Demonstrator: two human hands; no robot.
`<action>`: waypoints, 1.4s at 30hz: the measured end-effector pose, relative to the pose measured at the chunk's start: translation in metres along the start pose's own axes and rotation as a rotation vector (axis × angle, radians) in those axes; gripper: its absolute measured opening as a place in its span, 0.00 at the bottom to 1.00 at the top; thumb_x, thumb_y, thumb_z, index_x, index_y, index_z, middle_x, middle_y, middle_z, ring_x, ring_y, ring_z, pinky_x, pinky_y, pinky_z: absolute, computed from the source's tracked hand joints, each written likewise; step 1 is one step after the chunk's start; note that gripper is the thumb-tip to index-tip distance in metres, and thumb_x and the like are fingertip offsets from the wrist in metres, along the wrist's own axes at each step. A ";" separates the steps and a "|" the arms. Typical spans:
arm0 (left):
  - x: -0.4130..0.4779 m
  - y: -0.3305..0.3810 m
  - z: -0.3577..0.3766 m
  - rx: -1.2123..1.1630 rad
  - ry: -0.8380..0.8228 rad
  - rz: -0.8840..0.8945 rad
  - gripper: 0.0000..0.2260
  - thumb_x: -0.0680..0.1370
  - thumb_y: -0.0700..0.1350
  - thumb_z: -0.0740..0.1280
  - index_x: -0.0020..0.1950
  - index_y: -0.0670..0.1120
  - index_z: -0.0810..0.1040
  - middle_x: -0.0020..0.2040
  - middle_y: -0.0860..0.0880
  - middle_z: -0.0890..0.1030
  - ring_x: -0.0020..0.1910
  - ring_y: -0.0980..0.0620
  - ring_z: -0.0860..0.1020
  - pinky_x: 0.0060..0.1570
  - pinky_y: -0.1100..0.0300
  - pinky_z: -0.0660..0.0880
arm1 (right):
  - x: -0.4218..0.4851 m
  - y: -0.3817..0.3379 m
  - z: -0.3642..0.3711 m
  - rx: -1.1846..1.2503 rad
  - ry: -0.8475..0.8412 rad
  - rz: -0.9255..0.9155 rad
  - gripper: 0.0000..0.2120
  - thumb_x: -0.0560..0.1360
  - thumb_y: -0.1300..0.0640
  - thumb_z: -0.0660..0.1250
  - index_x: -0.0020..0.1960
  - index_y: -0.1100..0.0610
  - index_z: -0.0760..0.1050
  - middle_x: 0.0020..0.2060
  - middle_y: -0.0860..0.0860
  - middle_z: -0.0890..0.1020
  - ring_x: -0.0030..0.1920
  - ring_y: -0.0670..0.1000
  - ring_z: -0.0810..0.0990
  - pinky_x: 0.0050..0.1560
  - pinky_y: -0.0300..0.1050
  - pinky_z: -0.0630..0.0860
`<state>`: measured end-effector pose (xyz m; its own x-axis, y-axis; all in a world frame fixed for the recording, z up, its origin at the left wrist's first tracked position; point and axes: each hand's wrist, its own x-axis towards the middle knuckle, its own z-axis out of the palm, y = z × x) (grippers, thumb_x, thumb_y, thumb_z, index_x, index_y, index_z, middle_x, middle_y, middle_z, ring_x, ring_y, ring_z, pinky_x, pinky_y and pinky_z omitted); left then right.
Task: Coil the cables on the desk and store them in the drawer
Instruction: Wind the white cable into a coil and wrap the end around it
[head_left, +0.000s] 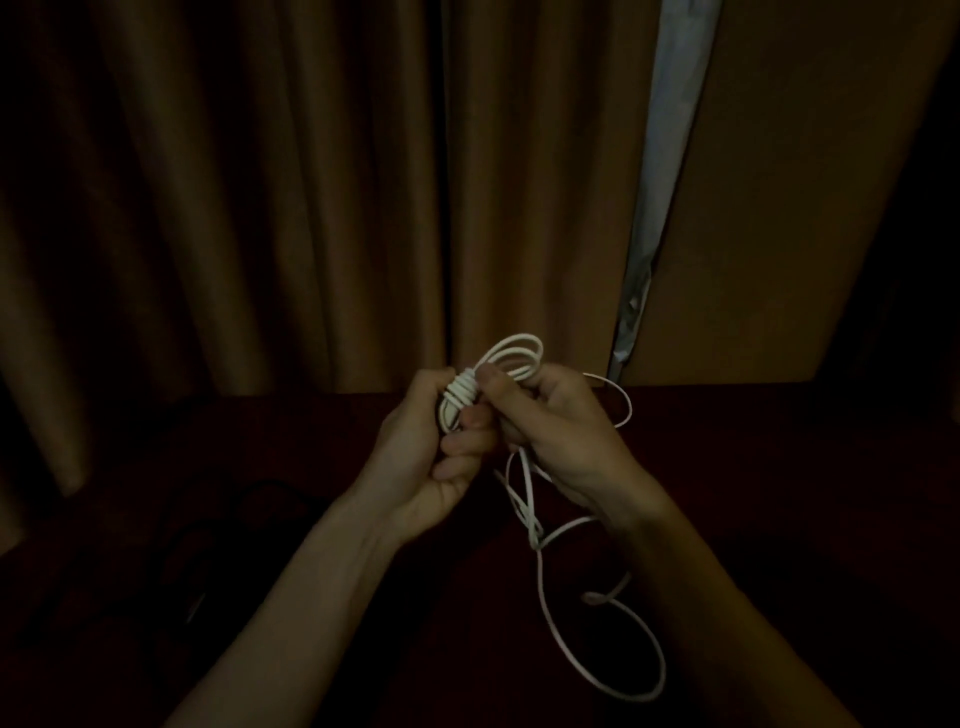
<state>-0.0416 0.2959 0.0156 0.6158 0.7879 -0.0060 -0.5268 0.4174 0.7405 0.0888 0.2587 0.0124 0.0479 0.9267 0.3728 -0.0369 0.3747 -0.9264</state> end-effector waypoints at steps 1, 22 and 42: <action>-0.001 0.001 -0.001 0.010 -0.023 -0.028 0.09 0.77 0.48 0.59 0.46 0.44 0.74 0.29 0.51 0.66 0.19 0.61 0.61 0.13 0.70 0.53 | -0.001 -0.001 -0.001 -0.023 -0.013 -0.012 0.12 0.82 0.58 0.65 0.41 0.59 0.79 0.22 0.44 0.76 0.22 0.39 0.69 0.26 0.32 0.65; -0.005 -0.012 -0.019 1.452 0.112 1.027 0.05 0.83 0.39 0.63 0.53 0.49 0.73 0.43 0.59 0.78 0.42 0.67 0.77 0.42 0.76 0.67 | 0.003 0.004 -0.004 -0.037 0.090 0.008 0.17 0.80 0.53 0.70 0.36 0.60 0.75 0.24 0.51 0.73 0.26 0.47 0.70 0.30 0.41 0.67; 0.002 0.021 -0.025 0.508 0.359 0.336 0.09 0.83 0.45 0.58 0.46 0.48 0.74 0.30 0.53 0.69 0.29 0.56 0.60 0.28 0.61 0.47 | 0.001 0.035 -0.085 -1.067 -0.101 0.161 0.30 0.67 0.29 0.72 0.32 0.57 0.80 0.33 0.56 0.82 0.34 0.51 0.81 0.35 0.50 0.75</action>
<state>-0.0661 0.3170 0.0147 0.1902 0.9742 0.1217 -0.2624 -0.0690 0.9625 0.1728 0.2701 -0.0240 0.0356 0.9791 0.2001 0.8543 0.0740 -0.5144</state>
